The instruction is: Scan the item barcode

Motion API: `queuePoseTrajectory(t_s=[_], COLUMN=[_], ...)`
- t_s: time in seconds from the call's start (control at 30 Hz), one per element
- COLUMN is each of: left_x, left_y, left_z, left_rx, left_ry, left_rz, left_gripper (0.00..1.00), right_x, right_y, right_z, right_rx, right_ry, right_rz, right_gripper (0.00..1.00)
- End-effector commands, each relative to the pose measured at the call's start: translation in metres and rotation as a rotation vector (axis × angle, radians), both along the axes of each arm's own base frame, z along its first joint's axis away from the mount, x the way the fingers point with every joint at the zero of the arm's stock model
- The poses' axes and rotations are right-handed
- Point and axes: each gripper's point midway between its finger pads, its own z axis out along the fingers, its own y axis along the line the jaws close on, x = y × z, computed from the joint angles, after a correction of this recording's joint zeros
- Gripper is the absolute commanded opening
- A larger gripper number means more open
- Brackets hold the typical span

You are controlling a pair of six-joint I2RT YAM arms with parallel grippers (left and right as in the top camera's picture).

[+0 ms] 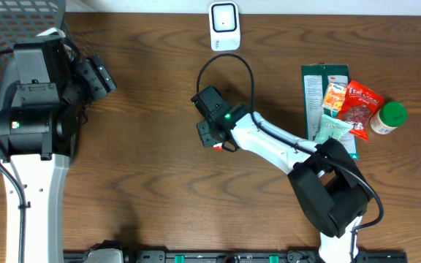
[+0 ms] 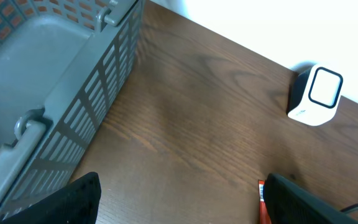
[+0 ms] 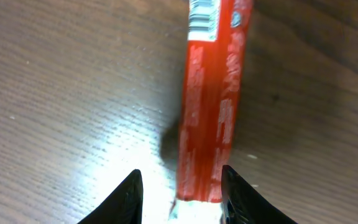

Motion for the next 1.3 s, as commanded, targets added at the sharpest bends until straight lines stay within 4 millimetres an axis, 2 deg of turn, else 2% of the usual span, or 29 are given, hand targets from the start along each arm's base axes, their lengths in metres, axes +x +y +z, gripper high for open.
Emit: queuePoseTrajectory(t_s=[0.0, 0.47, 0.6, 1.07, 1.27], left_x=[0.001, 0.001, 0.001, 0.001, 0.001], left_y=[0.002, 0.002, 0.002, 0.002, 0.002], left_z=[0.002, 0.002, 0.002, 0.001, 0.001], left_rx=[0.007, 0.007, 0.007, 0.007, 0.007], left_ry=[0.0, 0.0, 0.0, 0.0, 0.0], left_rz=[0.005, 0.005, 0.005, 0.005, 0.005], left_gripper=[0.84, 0.84, 0.84, 0.84, 0.84], right_x=[-0.004, -0.006, -0.003, -0.004, -0.009], right_y=[0.013, 0.003, -0.006, -0.009, -0.02], right_z=[0.016, 0.001, -0.001, -0.003, -0.022], right_rx=[0.013, -0.029, -0.068, -0.079, -0.098], right_ry=[-0.038, -0.061, -0.083, -0.085, -0.096], right_rz=[0.036, 0.024, 0.008, 0.004, -0.005], right_gripper=[0.36, 0.36, 0.36, 0.35, 0.34])
